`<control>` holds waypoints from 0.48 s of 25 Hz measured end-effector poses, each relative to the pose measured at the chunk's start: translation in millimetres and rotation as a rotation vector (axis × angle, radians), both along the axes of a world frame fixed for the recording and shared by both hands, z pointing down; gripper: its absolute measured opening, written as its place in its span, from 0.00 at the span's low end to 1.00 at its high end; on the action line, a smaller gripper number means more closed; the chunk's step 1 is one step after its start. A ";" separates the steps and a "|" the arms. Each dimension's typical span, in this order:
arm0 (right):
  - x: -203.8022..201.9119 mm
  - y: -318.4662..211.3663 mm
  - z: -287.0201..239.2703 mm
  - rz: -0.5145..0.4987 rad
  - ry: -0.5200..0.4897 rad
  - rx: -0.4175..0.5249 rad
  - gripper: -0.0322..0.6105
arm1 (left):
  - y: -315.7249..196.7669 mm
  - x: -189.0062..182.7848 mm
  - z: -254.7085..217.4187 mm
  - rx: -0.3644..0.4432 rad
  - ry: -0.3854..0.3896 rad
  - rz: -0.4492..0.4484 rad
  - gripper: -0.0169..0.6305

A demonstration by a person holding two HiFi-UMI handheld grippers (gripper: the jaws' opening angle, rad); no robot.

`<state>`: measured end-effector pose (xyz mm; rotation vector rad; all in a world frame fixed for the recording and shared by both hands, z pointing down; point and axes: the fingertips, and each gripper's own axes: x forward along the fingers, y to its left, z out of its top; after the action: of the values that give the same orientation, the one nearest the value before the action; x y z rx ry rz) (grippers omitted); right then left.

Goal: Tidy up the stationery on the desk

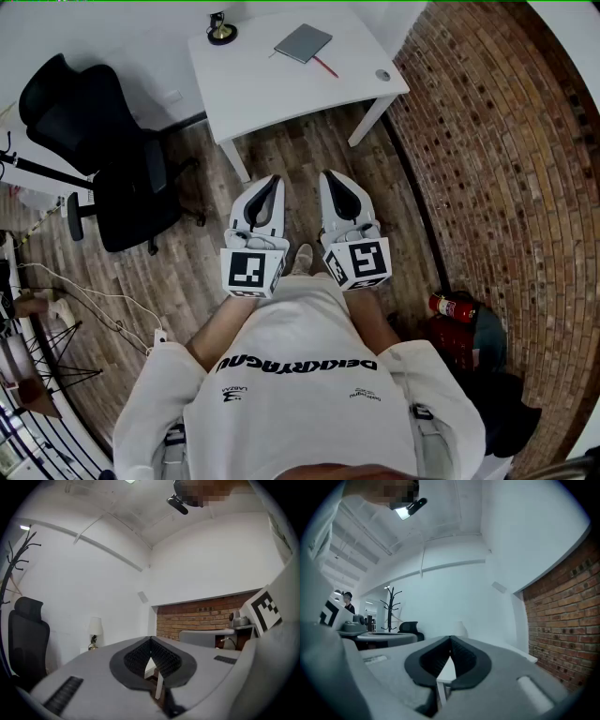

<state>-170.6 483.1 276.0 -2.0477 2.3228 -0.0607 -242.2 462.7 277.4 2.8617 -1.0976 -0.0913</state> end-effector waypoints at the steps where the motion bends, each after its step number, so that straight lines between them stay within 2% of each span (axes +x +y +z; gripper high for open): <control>1: 4.3 -0.4 -0.2 0.000 -0.002 0.004 0.05 | -0.6 4.1 0.2 0.001 -0.001 -0.001 0.02; 8: 39.3 -10.2 2.3 -0.014 -0.077 0.016 0.05 | -7.3 37.1 8.8 -0.014 -0.036 -0.002 0.02; 12: 61.3 -20.4 4.1 -0.025 -0.071 0.027 0.05 | -18.9 58.5 12.0 -0.007 -0.047 -0.014 0.02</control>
<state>-109.3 462.7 280.0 -1.9706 2.2952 -0.1003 -183.7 443.8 289.4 2.8636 -1.1245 -0.0214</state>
